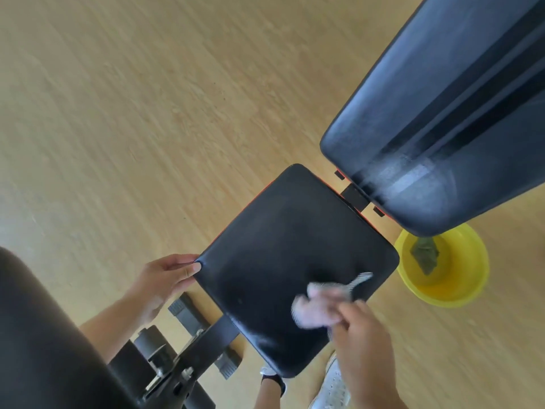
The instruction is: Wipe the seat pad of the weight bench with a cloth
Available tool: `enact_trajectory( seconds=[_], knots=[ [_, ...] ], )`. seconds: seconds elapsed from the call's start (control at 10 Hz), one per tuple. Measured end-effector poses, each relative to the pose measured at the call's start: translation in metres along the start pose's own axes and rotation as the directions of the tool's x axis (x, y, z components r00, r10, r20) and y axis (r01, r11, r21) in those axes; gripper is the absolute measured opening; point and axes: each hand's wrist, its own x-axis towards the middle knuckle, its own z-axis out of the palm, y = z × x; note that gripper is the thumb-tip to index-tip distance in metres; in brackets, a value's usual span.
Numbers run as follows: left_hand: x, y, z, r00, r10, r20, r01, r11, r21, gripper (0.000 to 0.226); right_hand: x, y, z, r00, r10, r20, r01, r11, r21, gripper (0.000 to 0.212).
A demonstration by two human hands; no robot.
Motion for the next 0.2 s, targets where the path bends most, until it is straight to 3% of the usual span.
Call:
enact_trajectory(
  seconds=[0.1,0.2],
  knots=[
    [-0.009,-0.001,-0.011,0.995,-0.093,0.02,0.095,0.971,-0.219,0.028,0.038,-0.028,-0.009,0.967,0.205,-0.152,-0.177,0.968,0.176,0.006],
    [-0.034,0.0,-0.043,0.978,0.197,-0.074,-0.203,0.976,-0.081,0.042,0.052,-0.06,-0.013,0.999,0.023,-0.026,-0.018,0.984,0.175,0.018]
  ],
)
